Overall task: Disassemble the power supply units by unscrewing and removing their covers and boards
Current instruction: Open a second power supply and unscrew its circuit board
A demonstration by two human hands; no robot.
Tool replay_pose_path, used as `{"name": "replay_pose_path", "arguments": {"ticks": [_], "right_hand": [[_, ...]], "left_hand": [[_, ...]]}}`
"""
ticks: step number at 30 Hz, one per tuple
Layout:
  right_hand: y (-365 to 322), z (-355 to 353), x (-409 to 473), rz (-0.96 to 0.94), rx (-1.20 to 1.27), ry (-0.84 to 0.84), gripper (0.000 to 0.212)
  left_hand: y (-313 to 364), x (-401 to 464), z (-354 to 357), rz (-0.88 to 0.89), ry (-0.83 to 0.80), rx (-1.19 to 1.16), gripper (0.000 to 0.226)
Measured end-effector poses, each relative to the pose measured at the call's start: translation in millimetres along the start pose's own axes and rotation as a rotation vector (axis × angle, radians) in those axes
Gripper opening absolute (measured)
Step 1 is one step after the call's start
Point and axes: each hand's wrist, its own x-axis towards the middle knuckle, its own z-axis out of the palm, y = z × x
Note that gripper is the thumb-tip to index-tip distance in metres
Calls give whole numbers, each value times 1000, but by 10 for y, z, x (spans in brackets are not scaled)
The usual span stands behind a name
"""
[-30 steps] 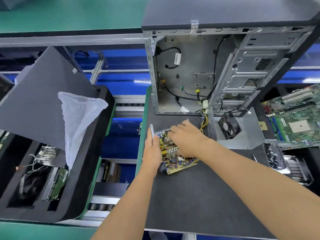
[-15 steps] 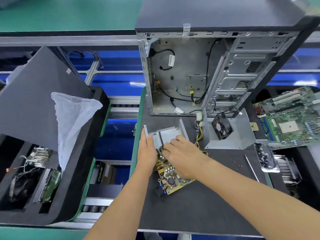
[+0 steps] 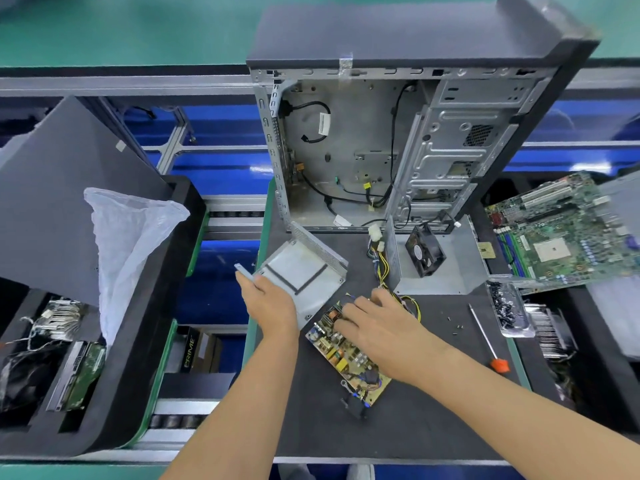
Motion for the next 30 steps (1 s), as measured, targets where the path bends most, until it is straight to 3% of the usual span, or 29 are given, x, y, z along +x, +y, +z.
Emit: {"name": "replay_pose_path", "arguments": {"ticks": [5,9,12,15,20,30], "right_hand": [[21,86,-1,87,18,-47,61],[37,148,69,156,42,-61,61],[27,169,112,176,57,-73,59],[12,176,128,189,68,-73,58],[39,148,174,254,105,-68,54],[1,72,360,251,173,-47,53]], "left_hand": [[31,-38,51,-58,78,-136,52],[200,12,90,-228,203,-265,56],[250,36,56,-256,125,-174,64],[204,63,18,-267,2,-109,58],[253,55,69,-303,31,-171,38],[180,123,38,-271,-11,-125,26]]}}
